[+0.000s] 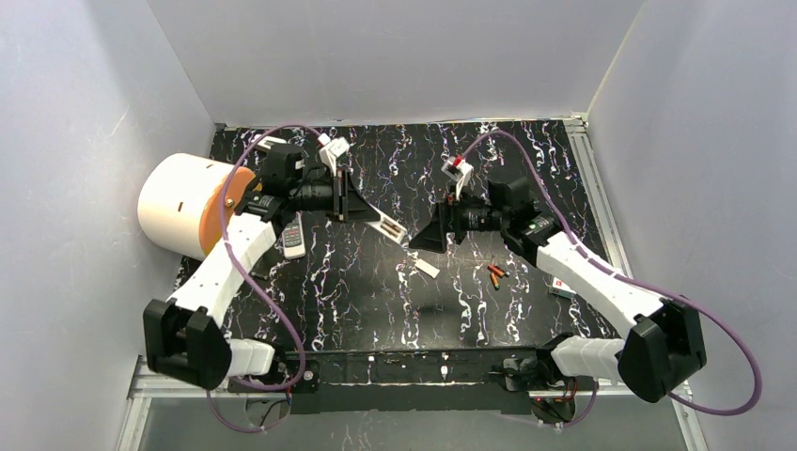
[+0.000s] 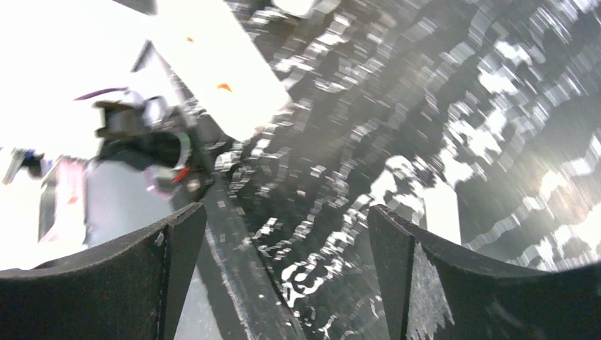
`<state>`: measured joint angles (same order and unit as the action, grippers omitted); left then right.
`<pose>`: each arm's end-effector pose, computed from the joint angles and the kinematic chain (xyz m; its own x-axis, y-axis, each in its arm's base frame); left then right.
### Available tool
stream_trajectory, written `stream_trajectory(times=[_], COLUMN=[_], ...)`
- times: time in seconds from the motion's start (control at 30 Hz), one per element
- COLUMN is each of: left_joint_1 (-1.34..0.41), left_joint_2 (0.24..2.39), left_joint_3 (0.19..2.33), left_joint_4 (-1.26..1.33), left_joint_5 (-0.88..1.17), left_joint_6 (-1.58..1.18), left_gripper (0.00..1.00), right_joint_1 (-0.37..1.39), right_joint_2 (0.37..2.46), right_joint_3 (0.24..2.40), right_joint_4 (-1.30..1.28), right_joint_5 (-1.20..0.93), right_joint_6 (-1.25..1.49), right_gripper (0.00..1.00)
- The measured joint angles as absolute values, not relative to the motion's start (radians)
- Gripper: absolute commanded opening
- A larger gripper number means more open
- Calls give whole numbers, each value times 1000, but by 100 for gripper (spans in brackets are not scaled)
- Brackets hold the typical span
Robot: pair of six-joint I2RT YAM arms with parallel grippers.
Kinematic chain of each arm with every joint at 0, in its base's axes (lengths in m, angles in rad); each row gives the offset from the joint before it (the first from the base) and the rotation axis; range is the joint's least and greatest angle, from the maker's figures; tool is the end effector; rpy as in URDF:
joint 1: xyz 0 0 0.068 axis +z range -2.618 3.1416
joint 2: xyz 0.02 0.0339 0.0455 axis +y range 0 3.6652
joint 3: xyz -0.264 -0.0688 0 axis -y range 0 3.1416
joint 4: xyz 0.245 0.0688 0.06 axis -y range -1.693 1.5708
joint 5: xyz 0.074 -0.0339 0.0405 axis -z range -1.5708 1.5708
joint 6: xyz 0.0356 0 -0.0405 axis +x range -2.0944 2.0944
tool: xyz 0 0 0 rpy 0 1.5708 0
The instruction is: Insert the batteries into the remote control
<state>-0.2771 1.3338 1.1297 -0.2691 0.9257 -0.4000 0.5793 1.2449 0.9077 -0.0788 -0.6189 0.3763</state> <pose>0.2760 -0.1081 0.3357 -0.7342 -0.0346 -0.6780 0.6109 0.4020 -0.6820 0.2236 0.1710 0.2975 -0.6416 -0.0620 -0.7646 -0.7034 0.4451 0.5542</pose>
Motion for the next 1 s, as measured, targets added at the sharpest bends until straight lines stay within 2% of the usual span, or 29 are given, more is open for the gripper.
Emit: stream_trajectory(times=[0.17, 0.43, 0.53, 0.7, 0.77, 0.8, 0.83, 0.9, 0.93, 1.0], left_joint_1=[-313, -316, -316, -316, -317, -317, -316, -316, -316, -316], left_joint_2=[1214, 1174, 1174, 1174, 1172, 1171, 1168, 1159, 1152, 1133], left_joint_3=[1072, 1072, 1072, 1073, 1073, 1073, 1073, 1074, 1074, 1076], left_joint_4=[-234, -201, -198, -200, -199, -203, -205, -202, -193, -171], left_joint_5=[1015, 1116, 1142, 1217, 1235, 1238, 1235, 1222, 1204, 1160], left_joint_6=[-345, -316, -313, -317, -308, -305, -305, -314, -319, -352], left_gripper=[0, 0, 0, 0, 14, 23, 32, 59, 68, 74], right_joint_1=[599, 671, 716, 748, 748, 748, 747, 748, 749, 753], right_joint_2=[1238, 1337, 1353, 1384, 1406, 1413, 1415, 1416, 1416, 1414], right_joint_3=[1009, 1136, 1155, 1190, 1196, 1197, 1197, 1197, 1197, 1188], right_joint_4=[-21, -126, -171, -192, -185, -178, -172, -158, -143, -96], right_joint_5=[-840, -932, -945, -958, -976, -986, -989, -989, -984, -971], right_joint_6=[302, 225, 204, 192, 216, 229, 234, 252, 261, 292], right_gripper=[91, 76, 62, 23, 9, 6, 4, 3, 3, 2])
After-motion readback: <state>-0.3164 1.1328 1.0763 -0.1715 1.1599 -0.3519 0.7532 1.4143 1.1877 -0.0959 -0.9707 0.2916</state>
